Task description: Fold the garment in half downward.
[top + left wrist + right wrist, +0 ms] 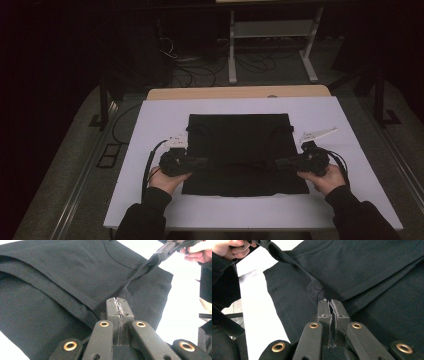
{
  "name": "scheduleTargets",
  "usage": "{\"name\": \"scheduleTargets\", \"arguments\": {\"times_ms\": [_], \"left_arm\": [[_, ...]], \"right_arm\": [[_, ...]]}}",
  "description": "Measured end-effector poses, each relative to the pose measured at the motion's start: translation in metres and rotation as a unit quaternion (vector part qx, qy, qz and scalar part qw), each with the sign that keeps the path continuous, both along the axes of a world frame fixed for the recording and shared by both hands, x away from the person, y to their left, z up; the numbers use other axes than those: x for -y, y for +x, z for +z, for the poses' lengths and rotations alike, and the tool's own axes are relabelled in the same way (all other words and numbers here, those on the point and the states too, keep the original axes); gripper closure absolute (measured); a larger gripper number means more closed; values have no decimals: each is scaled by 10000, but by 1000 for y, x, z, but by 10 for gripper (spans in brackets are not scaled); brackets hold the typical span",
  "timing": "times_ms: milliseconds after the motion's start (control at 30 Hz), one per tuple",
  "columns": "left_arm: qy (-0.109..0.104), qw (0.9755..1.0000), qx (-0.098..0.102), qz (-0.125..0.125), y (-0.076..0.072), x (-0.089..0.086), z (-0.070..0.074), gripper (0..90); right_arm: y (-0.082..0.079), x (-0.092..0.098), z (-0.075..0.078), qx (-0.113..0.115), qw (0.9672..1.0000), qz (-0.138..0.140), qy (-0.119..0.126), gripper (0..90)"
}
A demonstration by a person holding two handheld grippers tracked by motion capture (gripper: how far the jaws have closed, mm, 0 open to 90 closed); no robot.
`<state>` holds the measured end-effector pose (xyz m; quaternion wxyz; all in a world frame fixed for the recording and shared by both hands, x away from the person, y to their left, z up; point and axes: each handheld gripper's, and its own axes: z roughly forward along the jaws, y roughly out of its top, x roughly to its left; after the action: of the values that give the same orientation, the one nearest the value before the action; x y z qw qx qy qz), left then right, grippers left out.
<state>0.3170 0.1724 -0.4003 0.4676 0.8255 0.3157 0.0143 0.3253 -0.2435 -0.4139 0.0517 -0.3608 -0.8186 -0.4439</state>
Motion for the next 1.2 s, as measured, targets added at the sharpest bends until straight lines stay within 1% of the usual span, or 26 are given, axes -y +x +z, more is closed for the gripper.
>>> {"name": "scheduleTargets", "arguments": {"times_ms": [167, 633, 967, 1000, 1133, 1200], "left_arm": [[-18, 10000, 4, -33, -5, -1, 1, 891], [-34, 9999, 16, -122, -17, 0, 3, 890], [-15, 9998, -4, -194, -30, 1, 2, 890], [-9, 9998, 5, -220, -31, 0, 2, 890], [-34, 9997, -42, -218, -37, -1, 2, 890], [-2, 9997, -124, -228, -37, -1, -2, 890]], "right_arm": [[-4, 1, 1, 17, 10000, 6, 42, 855], [-15, 3, 5, 23, 10000, 49, 64, 855], [-25, 1, 6, 24, 9999, 126, -5, 855], [-26, 0, 6, 9, 9999, 102, -7, 855], [-32, 0, 6, 17, 9999, 136, -9, 855], [-35, 0, 6, 15, 9999, 152, 5, 855]]}}
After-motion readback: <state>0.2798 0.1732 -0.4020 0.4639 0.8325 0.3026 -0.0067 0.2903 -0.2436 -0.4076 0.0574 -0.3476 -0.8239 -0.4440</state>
